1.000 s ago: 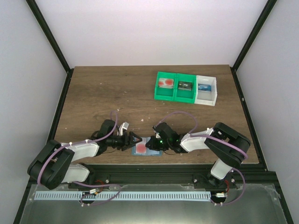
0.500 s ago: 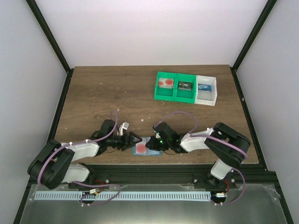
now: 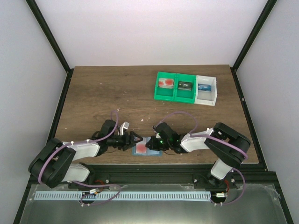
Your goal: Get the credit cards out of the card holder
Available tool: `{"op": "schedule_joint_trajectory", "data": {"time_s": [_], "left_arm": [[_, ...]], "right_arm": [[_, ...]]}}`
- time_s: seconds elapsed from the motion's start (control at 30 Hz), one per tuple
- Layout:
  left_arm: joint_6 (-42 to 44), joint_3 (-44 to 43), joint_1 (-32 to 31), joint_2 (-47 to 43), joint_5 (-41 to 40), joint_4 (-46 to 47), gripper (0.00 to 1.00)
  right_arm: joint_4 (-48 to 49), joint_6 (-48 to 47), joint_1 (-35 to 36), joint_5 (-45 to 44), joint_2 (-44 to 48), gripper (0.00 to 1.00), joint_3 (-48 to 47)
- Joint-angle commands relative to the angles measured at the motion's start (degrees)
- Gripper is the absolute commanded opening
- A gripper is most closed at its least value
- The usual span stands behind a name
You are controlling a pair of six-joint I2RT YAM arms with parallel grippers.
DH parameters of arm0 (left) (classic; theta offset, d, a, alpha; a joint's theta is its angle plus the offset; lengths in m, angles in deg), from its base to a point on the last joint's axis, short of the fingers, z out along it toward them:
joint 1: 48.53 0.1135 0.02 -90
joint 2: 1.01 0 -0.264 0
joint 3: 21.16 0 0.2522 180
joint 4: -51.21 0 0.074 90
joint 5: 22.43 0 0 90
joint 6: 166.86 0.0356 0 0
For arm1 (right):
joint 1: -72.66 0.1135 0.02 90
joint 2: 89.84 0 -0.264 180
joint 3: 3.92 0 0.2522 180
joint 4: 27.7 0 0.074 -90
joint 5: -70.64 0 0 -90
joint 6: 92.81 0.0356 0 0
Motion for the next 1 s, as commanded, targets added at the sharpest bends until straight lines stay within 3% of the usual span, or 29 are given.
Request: {"op": "schedule_joint_trajectory", "data": {"time_s": [0.0, 0.4, 0.97], "left_arm": [[-2.5, -0.9, -2.5, -2.3, 3.3, 1.9, 0.81], [-5.4, -1.0, -4.2, -2.7, 4.0, 4.9, 0.81], [-11.4, 0.4, -6.0, -0.7, 4.7, 16.5, 0.81]], "right_arm": [[-2.1, 0.3, 0.6, -1.7, -2.1, 0.00, 2.0], [-1.0, 0.2, 0.6, -1.9, -1.1, 0.00, 2.7], [11.4, 1.8, 0.7, 0.0, 1.3, 0.06, 7.4]]}}
